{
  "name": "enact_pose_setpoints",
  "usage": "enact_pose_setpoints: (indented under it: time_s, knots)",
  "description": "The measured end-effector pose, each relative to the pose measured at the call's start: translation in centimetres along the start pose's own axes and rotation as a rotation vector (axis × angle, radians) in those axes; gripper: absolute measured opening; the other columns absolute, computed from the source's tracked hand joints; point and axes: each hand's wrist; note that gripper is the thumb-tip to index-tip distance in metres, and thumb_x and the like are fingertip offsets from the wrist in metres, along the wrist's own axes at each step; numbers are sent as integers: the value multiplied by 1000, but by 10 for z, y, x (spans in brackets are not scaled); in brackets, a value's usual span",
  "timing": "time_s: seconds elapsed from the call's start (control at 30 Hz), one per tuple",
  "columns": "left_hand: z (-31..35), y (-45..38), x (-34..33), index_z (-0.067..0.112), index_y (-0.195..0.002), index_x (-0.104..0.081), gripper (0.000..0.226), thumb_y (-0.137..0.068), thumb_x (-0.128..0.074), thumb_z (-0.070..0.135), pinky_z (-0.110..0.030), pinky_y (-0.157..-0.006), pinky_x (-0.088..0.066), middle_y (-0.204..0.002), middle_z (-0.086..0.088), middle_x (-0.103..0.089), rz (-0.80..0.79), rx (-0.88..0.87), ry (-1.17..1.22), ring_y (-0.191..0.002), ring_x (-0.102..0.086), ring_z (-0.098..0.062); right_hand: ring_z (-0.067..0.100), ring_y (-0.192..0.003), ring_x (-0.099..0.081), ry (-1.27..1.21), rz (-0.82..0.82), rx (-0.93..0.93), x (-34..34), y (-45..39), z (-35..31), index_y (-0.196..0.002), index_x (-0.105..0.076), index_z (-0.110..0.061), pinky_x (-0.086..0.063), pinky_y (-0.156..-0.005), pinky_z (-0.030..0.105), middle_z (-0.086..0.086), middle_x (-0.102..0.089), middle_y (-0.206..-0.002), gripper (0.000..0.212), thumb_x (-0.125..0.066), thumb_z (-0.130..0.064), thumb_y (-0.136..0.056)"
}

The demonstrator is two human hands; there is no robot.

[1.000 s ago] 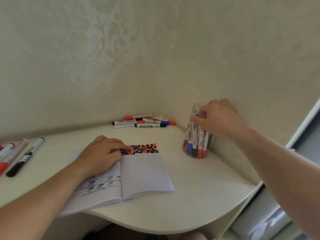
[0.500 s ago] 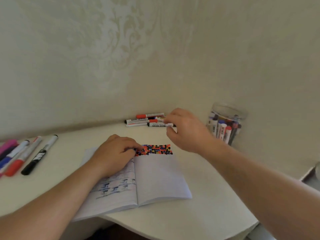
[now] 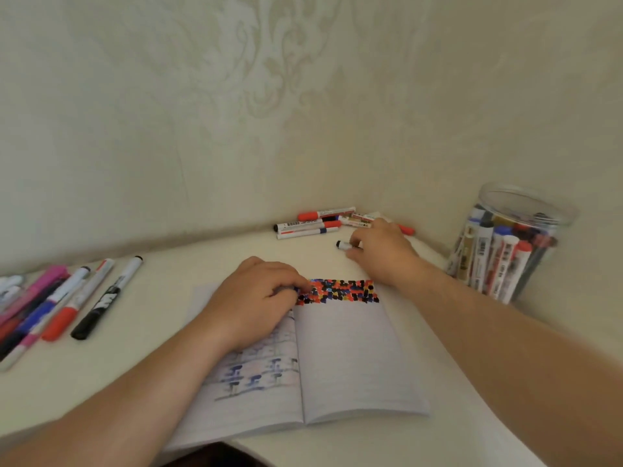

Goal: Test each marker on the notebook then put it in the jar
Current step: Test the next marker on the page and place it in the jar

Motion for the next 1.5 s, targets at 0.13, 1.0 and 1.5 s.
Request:
enact_pose_setpoints:
  time_s: [0.13, 1.0, 1.5]
  knots:
    - [2, 0, 0, 48, -113, -71, 38, -89, -43, 44, -32, -99, -40, -103, 36, -64, 5, -1, -15, -105, -47, -10, 21, -100, -58, -80, 290, 203, 22, 30, -17, -116, -64, -24, -45, -81, 38, -3, -63, -104, 21, -57, -41, -104]
    - [17, 18, 4, 32, -101, -47, 29, -93, -71, 46, -36, -70, -50, -88, 11, -69, 233, 63, 38, -79, -61, -14, 18, -95, -58, -314, 202, 205, 13, 101, -35, -103, -65, -33, -49, -86, 42, -15, -68, -88, 12, -59, -40, -95]
    - [19, 20, 4, 19, -96, -70, 15, -86, -75, 8, -8, -63, -34, -82, 18, -63, 195, -51, -99, -73, -55, -12, 23, -90, -60, -34, 97, 332, 1, 109, -67, -121, -62, -40, -38, -64, 35, -5, -70, -98, 47, -30, -69, -103]
Point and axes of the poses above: each hand's wrist, its own y-axis away from the middle knuckle, its own x-axis out of the back of the hand, z = x × y
